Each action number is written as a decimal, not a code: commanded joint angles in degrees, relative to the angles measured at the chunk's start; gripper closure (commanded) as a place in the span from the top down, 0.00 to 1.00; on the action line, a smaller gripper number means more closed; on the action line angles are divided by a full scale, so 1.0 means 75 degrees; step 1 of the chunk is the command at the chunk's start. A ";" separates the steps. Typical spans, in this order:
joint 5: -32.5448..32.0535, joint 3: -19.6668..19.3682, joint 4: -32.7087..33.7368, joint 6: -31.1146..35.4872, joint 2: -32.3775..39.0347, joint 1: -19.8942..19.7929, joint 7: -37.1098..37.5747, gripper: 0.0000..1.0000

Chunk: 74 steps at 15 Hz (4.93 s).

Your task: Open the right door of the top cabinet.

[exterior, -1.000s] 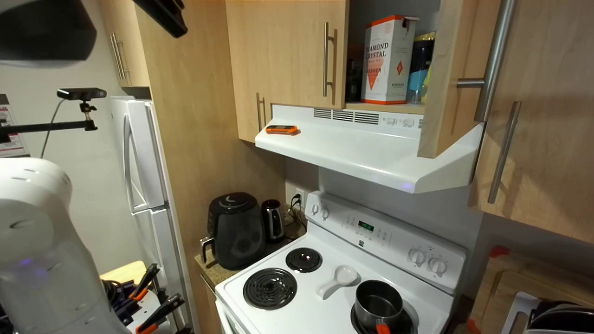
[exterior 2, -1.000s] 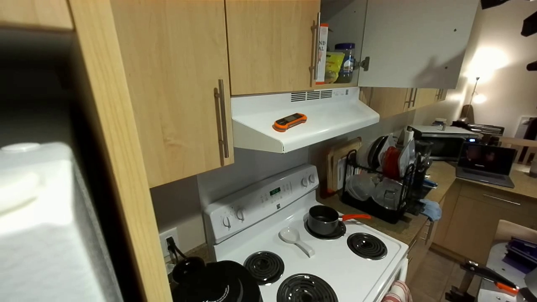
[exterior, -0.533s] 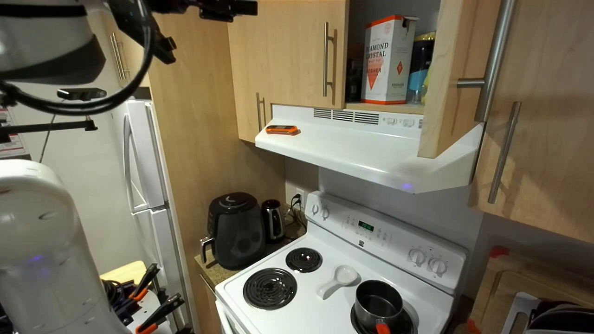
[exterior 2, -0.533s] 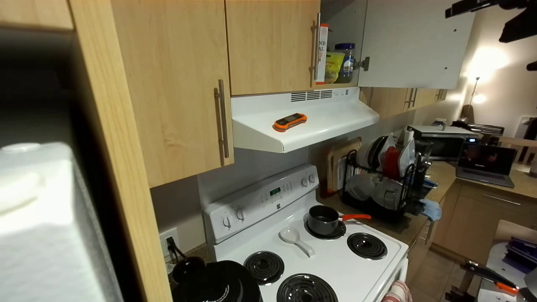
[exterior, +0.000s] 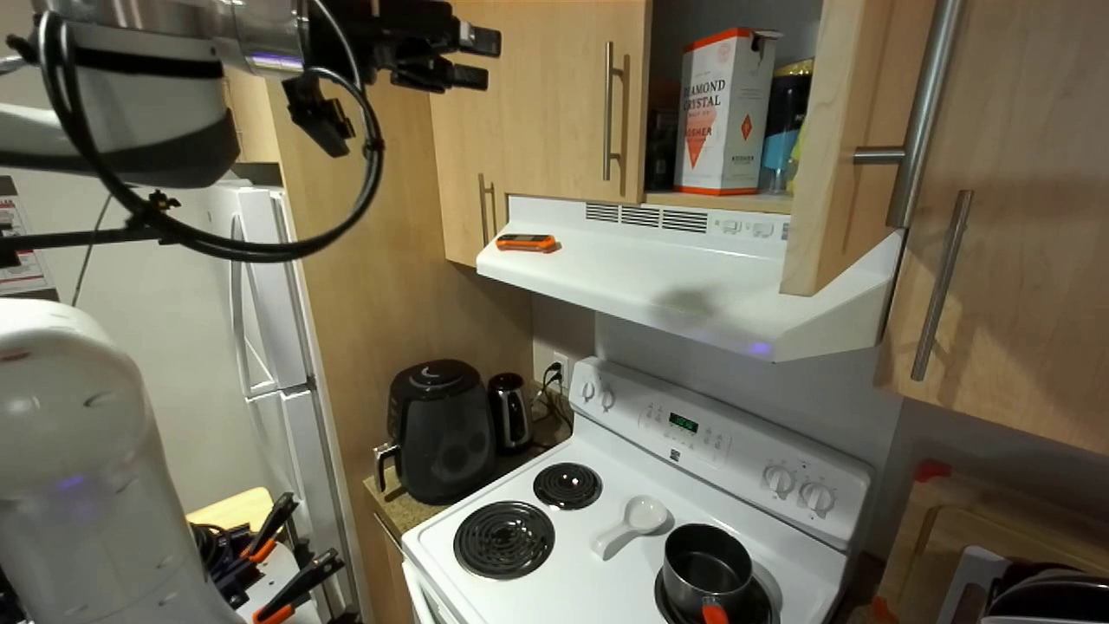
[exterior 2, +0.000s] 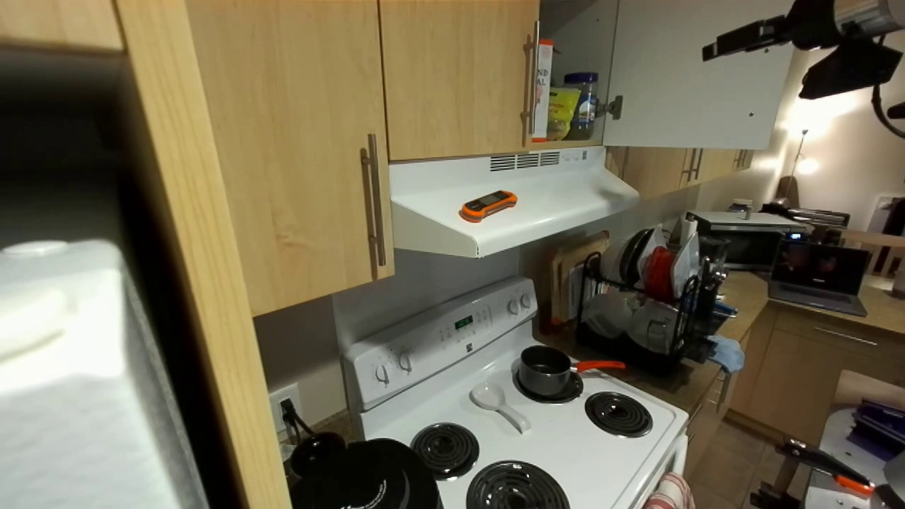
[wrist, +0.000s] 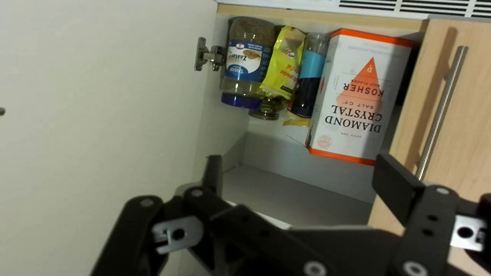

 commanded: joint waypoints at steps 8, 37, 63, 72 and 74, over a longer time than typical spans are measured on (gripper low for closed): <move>-0.2933 -0.1230 0.0993 0.0824 0.2237 0.0921 0.3451 1.00; -0.6067 -0.3413 0.3504 0.0488 0.4429 0.3975 0.6287 1.00; -0.6278 -0.3499 0.3652 0.0865 0.4665 0.3904 0.6817 1.00; -0.6278 -0.3499 0.3652 0.0865 0.4665 0.3904 0.6817 1.00; -0.6278 -0.3499 0.3652 0.0865 0.4665 0.3904 0.6817 1.00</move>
